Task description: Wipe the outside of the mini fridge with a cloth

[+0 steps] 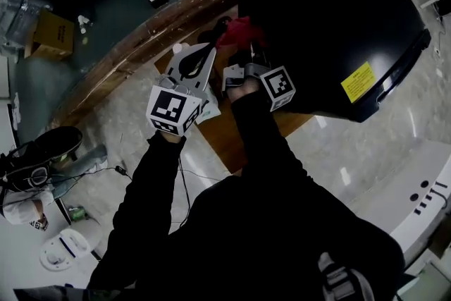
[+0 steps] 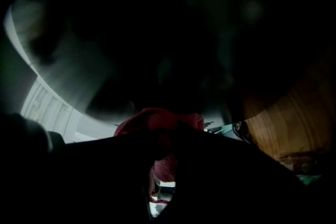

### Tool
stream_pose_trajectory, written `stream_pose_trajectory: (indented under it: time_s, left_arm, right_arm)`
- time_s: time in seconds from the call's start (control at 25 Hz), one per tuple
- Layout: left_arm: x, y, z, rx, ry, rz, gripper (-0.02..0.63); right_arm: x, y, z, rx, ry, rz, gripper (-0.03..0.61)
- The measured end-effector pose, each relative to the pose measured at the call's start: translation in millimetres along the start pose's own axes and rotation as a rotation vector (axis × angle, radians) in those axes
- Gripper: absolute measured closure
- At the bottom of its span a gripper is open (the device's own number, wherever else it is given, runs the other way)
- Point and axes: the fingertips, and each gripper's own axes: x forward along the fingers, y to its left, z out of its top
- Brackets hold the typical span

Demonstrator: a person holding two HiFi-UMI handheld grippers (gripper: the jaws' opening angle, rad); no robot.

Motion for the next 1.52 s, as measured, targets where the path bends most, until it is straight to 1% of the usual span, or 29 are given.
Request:
stream_pose_trajectory:
  time_s: [0.12, 0.28, 0.44, 0.52, 0.6, 0.76, 0.88, 1.0, 1.08, 1.12, 1.2, 1.28, 1.32, 1.4, 1.52]
  left_arm:
    - [19, 2, -34, -0.035, 0.048, -0.004, 0.607]
    - [29, -1, -75, -0.084, 0.131, -0.017, 0.607]
    - [24, -35, -118, -0.1, 0.204, -0.025, 0.607]
    - [23, -45, -139, -0.128, 0.231, -0.021, 0.607]
    - [33, -35, -159, -0.159, 0.26, -0.019, 0.607]
    - [48, -19, -197, -0.159, 0.318, -0.011, 0.607]
    - [43, -15, -208, -0.177, 0.328, 0.006, 0.607]
    - [31, -18, -207, -0.186, 0.33, 0.021, 0.607]
    - [22, -18, -206, -0.176, 0.327, 0.033, 0.607]
    - [18, -14, -208, -0.167, 0.327, 0.039, 0.607]
    - [8, 7, -218, -0.153, 0.329, 0.055, 0.607]
    - [-6, 26, -217, -0.154, 0.295, 0.081, 0.607]
    - [-15, 28, -207, -0.158, 0.263, 0.093, 0.607]
    - [-41, 11, -172, -0.166, 0.195, 0.103, 0.607]
    - [-79, -33, -91, -0.156, 0.078, 0.084, 0.607]
  right_arm:
    - [7, -34, 2, -0.016, 0.015, -0.054, 0.503]
    - [3, -73, 2, -0.027, 0.022, -0.13, 0.503]
    - [-29, -122, 14, -0.027, 0.018, -0.201, 0.503]
    - [-38, -147, 18, -0.027, 0.021, -0.238, 0.503]
    - [-26, -174, 16, -0.03, 0.024, -0.287, 0.503]
    - [-5, -227, 15, -0.029, 0.023, -0.364, 0.503]
    - [-3, -255, 12, -0.02, 0.032, -0.392, 0.503]
    - [-5, -267, 13, -0.042, 0.041, -0.412, 0.503]
    - [0, -267, 12, -0.078, 0.061, -0.406, 0.503]
    - [7, -266, 6, -0.096, 0.081, -0.39, 0.503]
    - [25, -263, -19, -0.125, 0.134, -0.335, 0.503]
    - [31, -241, -46, -0.15, 0.187, -0.26, 0.503]
    - [24, -220, -54, -0.162, 0.205, -0.219, 0.503]
    - [-11, -159, -59, -0.186, 0.228, -0.136, 0.503]
    - [-75, -51, -50, -0.223, 0.24, -0.022, 0.503]
